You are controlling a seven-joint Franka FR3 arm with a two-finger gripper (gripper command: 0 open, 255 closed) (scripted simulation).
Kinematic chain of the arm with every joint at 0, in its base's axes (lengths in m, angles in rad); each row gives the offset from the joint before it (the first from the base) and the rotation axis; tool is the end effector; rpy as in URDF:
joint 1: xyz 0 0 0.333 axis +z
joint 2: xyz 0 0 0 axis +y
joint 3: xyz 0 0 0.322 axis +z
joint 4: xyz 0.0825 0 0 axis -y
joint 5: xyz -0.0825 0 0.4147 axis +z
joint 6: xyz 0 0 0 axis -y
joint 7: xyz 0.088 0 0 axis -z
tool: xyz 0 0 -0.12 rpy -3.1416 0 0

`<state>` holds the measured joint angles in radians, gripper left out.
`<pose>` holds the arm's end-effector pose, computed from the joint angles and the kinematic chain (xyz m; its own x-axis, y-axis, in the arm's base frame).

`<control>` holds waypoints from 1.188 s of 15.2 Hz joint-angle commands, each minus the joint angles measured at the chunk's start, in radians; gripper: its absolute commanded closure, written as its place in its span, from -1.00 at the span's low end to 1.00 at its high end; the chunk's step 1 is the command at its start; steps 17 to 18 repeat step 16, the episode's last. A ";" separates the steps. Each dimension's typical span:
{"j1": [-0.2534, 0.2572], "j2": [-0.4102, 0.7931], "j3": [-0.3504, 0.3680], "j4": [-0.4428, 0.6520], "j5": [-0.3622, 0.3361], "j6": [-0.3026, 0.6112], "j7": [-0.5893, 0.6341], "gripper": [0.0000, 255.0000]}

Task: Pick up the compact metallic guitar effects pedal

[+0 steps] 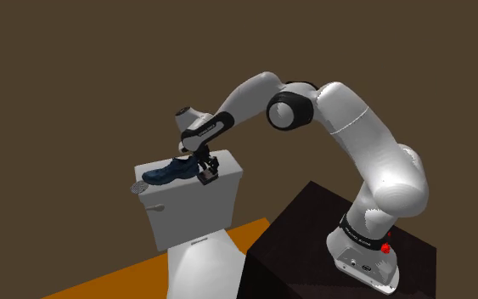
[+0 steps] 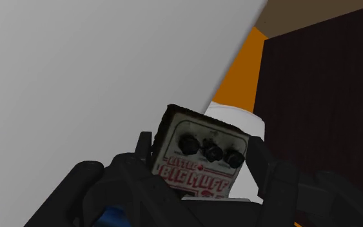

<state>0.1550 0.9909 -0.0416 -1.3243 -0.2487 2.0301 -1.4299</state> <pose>0.7247 0.0705 0.0828 -0.1587 0.9541 -0.2539 0.9610 0.0903 -0.2615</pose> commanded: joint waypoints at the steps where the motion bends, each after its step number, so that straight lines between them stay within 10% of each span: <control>1: 0.001 -0.015 0.001 -0.006 0.001 -0.008 -0.002 1.00; 18: 0.003 -0.142 0.003 -0.045 0.005 -0.095 -0.023 1.00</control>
